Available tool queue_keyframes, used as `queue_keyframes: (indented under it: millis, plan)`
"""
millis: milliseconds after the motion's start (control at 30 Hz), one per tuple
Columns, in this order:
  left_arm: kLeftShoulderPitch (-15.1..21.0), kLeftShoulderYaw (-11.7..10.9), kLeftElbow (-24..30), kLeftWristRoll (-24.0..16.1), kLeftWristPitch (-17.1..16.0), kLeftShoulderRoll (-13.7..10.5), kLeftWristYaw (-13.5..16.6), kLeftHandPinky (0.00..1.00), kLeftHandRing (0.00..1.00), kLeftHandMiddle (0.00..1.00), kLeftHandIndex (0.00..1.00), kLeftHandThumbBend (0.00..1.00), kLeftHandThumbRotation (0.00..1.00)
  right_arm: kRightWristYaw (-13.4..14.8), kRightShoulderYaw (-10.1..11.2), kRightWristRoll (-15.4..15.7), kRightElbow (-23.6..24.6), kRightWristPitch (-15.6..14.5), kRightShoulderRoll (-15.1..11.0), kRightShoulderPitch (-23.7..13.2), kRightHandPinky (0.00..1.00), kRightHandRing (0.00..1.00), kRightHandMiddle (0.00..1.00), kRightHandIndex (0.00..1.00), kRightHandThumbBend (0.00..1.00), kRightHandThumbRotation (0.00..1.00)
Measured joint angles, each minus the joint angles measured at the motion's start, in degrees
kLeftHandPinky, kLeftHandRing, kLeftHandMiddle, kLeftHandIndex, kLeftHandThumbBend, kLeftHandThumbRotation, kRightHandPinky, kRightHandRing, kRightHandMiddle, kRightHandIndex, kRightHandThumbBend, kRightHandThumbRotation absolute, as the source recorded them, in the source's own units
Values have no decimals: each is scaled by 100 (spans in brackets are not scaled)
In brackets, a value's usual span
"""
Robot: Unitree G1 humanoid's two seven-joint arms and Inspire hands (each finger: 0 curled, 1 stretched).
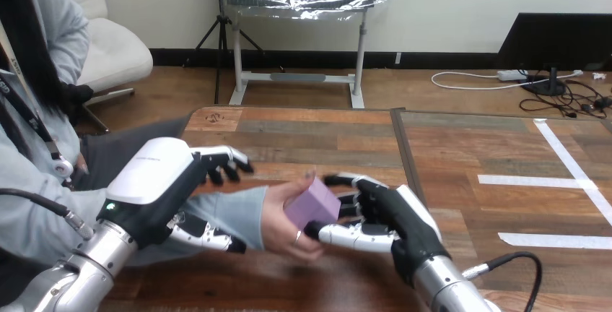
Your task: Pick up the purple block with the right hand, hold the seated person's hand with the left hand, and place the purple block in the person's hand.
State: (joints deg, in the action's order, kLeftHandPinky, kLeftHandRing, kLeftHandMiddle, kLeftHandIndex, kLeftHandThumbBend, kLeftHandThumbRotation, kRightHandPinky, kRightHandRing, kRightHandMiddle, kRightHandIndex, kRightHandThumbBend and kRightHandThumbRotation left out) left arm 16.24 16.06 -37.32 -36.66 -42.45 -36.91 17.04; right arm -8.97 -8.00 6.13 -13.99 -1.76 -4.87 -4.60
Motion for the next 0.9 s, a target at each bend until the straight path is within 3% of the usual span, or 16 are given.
queue_keyframes:
  millis: [600,900]
  plan:
    - [-286,-172,267,24,113,178,152,88,96,98,98,100,48,185,278,-7,-322,544,-38,-241,94,96,94,100,96,43]
    - [-472,-172,350,24,136,242,186,92,99,100,100,100,55,258,415,-7,-570,853,-137,-458,96,96,94,100,98,48]
